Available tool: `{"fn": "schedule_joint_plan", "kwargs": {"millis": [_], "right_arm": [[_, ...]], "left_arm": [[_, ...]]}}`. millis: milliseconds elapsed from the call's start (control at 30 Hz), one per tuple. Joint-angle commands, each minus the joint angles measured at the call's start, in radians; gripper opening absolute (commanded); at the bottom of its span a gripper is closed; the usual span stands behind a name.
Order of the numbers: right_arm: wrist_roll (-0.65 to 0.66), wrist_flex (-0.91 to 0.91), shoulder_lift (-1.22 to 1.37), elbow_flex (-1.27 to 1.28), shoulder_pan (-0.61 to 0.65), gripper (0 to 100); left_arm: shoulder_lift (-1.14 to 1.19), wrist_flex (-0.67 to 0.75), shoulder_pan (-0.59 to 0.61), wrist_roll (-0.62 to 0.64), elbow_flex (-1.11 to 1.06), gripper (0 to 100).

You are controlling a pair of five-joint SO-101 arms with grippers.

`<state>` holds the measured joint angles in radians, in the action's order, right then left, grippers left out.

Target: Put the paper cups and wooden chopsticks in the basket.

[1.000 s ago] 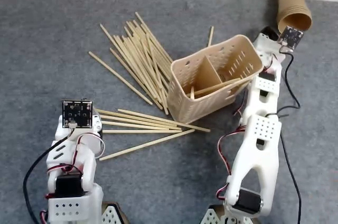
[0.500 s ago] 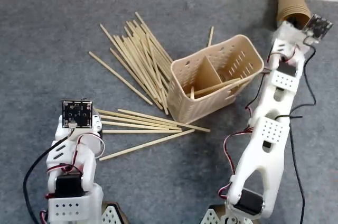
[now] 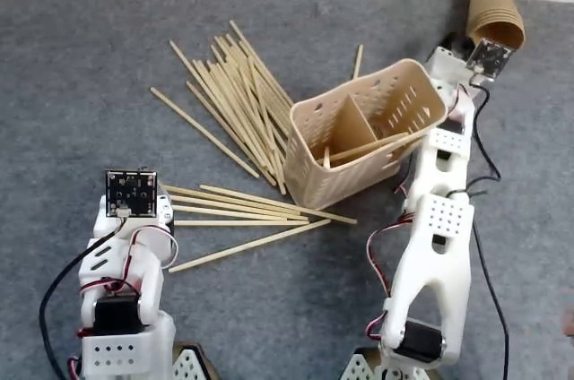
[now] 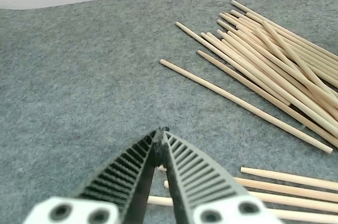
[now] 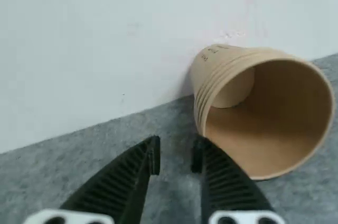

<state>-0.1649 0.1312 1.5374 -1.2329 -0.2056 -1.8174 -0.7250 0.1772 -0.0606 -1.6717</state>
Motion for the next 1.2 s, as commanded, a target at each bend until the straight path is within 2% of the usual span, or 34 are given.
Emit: {"fn": "schedule_joint_plan", "kwargs": {"millis": [0,100,200,433,567,833,967,1067,1167], "right_arm": [[-0.005,0.024,-0.093,-0.01,-0.01,0.0],[-0.011,0.001,-0.099,-0.01,-0.025,0.6],[-0.011,-0.128,-0.097,-0.085,-0.036,0.6],[-0.002,-0.855,-0.128,-0.616,-0.062,0.6],[0.041,-1.079,-0.275,-0.499,-0.059,0.6],[0.06,-1.488,-0.601,-0.552,-0.044,0.6],[0.147,-1.71,-0.73,-0.558,-0.004,0.6],[0.161,-1.867,-0.791,-0.559,0.019,0.6],[0.16,-1.899,-0.839,-0.55,0.005,0.6]], "left_arm": [[-0.01,0.043,-0.019,-0.012,-0.022,1],[-0.01,0.046,-0.019,-0.012,-0.022,1],[-0.012,0.063,-0.021,-0.011,-0.022,1],[-0.01,0.046,-0.007,-0.009,-0.024,1],[-0.01,-0.06,0.027,-0.009,-0.024,1],[-0.01,-0.052,0.03,-0.006,-0.024,1],[-0.012,-0.055,0.031,-0.008,-0.024,1],[-0.008,-0.06,0.031,-0.008,-0.024,1],[-0.007,-0.115,0.031,-0.008,-0.024,1]]}}
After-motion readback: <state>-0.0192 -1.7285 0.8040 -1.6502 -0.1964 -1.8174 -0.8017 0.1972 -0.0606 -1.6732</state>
